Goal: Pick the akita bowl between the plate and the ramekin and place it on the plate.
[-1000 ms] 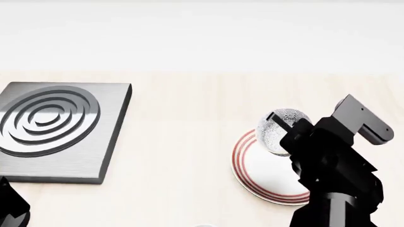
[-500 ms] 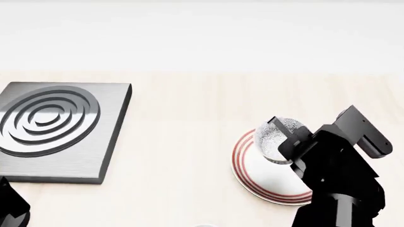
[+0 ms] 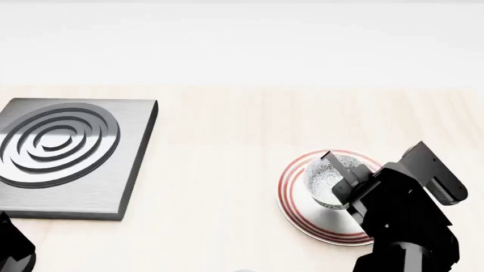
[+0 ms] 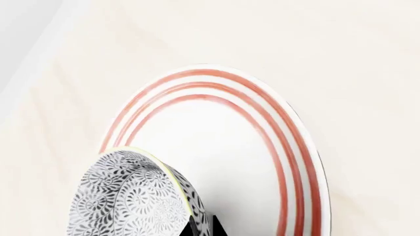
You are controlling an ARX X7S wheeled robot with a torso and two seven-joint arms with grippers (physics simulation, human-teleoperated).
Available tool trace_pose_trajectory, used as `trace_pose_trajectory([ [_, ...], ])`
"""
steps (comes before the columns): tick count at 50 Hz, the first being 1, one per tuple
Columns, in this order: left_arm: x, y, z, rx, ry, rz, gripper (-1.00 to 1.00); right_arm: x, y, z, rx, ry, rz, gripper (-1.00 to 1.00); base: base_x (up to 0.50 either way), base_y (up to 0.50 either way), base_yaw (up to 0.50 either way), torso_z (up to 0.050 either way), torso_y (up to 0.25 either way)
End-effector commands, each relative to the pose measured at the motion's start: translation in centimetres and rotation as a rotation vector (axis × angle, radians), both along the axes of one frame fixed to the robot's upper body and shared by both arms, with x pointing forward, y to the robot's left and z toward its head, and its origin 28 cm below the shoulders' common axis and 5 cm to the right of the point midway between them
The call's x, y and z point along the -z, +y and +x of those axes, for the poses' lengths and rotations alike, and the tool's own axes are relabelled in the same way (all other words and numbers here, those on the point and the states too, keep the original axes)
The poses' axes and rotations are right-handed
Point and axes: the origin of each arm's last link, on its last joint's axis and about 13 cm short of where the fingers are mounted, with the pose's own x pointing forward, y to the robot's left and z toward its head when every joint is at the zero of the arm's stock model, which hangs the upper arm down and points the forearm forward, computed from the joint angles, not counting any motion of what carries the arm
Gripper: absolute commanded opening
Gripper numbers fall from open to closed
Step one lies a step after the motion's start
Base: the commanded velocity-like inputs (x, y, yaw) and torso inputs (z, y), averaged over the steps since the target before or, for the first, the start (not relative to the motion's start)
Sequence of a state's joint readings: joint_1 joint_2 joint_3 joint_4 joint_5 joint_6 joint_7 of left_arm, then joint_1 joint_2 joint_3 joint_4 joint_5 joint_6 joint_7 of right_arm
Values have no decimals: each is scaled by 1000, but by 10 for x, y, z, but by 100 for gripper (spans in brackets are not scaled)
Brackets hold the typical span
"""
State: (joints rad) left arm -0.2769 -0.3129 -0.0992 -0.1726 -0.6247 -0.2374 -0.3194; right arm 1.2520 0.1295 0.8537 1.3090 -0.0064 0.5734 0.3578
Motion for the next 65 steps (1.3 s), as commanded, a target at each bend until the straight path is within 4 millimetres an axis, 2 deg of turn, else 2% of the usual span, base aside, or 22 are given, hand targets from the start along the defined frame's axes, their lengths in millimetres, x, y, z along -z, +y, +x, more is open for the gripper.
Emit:
trace_pose_trajectory([
  [1, 0, 0, 0, -1, -1, -1, 100, 1, -1, 0, 5, -16, 26, -100, 0, 0, 0, 0, 0],
  [10, 0, 0, 0, 0, -2, -1, 100, 2, 0, 0, 4, -28, 39, -100, 0, 0, 0, 0, 0],
  [11, 0, 0, 0, 0, -2, -1, 100, 2, -1, -1, 1, -23, 32, 100, 0, 0, 0, 0, 0],
  [25, 1, 0, 0, -2, -1, -2, 100, -1, -4, -1, -40, -6, -30, 100, 0, 0, 0, 0, 0],
  [31, 2, 0, 1, -3, 1, -3, 100, -6, -11, 0, -44, -5, -101, 100, 0, 0, 0, 0, 0],
  [42, 1, 0, 1, -4, 2, -2, 100, -27, -18, 6, -95, -58, -251, 100, 0, 0, 0, 0, 0],
  [54, 0, 0, 1, -4, -1, 0, 100, -28, -20, 8, -137, -117, -388, 100, 0, 0, 0, 0, 0],
  [65, 0, 0, 0, -5, -3, 4, 100, -28, -11, -20, -170, -195, -587, 100, 0, 0, 0, 0, 0],
])
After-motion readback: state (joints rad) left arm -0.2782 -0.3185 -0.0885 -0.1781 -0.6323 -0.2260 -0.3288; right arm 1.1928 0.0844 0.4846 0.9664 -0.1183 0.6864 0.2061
